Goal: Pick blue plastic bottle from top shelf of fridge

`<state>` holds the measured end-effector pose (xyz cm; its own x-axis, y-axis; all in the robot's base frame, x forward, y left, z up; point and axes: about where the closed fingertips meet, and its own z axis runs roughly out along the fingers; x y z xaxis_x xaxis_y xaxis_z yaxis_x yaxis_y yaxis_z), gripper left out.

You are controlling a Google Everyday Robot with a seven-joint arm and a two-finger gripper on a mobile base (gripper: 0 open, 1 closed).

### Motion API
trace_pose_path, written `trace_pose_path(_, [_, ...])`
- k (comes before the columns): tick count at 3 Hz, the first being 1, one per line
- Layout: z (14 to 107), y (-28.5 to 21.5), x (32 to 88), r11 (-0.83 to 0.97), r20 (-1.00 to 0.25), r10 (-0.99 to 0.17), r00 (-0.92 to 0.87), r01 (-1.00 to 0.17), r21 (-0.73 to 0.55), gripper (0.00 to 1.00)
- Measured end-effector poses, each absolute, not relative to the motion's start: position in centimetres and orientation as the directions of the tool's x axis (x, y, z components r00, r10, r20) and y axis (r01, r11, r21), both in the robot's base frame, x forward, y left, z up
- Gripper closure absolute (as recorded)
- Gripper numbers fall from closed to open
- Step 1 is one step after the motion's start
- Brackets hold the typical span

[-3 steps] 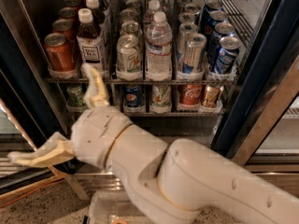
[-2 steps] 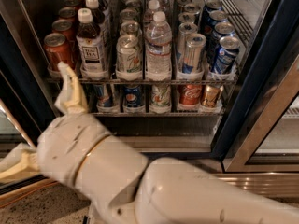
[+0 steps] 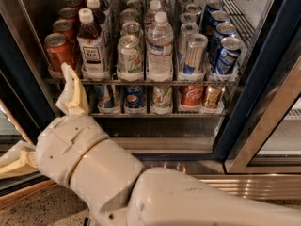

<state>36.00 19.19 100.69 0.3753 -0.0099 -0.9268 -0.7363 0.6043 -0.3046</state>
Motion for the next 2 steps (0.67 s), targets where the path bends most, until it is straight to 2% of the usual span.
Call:
trace_pose_path(1, [98.2, 22.3, 33.6, 0.582, -0.933, 0.025, 0.360, -0.764, -0.279, 0.00])
trace_pose_path(2, [96.3, 25.4, 32.0, 0.607, -0.911, -0.006, 0.411, -0.723, -0.330, 0.00])
